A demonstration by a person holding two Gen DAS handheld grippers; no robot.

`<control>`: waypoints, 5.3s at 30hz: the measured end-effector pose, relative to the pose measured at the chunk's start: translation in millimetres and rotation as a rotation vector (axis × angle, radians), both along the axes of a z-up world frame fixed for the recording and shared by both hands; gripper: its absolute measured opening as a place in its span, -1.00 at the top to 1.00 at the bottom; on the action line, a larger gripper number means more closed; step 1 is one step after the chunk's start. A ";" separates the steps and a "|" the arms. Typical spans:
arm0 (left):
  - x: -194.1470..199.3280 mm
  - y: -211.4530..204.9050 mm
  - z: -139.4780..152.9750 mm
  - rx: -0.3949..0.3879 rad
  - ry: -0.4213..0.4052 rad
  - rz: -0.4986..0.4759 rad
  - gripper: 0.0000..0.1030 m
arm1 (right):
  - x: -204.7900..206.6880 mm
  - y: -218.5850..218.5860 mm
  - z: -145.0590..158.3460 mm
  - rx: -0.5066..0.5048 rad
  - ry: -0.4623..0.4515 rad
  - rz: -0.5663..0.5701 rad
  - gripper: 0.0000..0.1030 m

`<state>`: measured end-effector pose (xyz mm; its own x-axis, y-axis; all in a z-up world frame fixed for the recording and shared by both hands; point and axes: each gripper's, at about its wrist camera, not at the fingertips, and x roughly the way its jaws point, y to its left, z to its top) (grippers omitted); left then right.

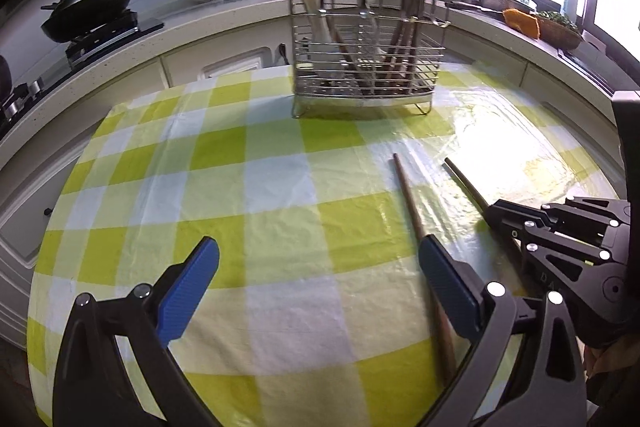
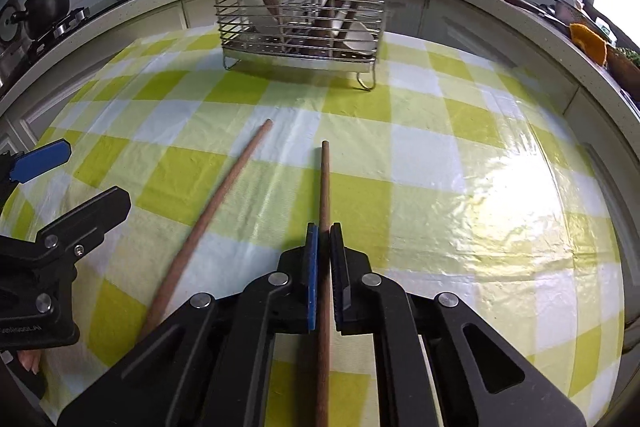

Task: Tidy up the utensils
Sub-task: 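Close the right tool on one wooden chopstick while the left tool grips the other, then lift both chopsticks upright and carry them over the wire rack, then lower both chopsticks into the rack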

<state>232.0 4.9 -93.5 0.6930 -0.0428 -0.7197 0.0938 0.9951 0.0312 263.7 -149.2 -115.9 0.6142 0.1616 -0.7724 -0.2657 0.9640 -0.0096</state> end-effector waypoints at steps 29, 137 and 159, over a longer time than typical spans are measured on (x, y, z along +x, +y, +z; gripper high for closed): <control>42.9 -58.6 -23.9 0.021 0.169 -0.168 0.81 | 3.7 -30.6 0.4 -0.031 0.033 0.037 0.84; 37.1 -4.8 261.2 -0.115 -0.553 -0.066 0.89 | 19.6 -18.3 260.6 0.208 -0.609 0.100 0.86; 143.6 -1.9 253.6 -0.140 -0.532 0.019 0.89 | 120.8 8.0 262.9 0.263 -0.562 0.102 0.86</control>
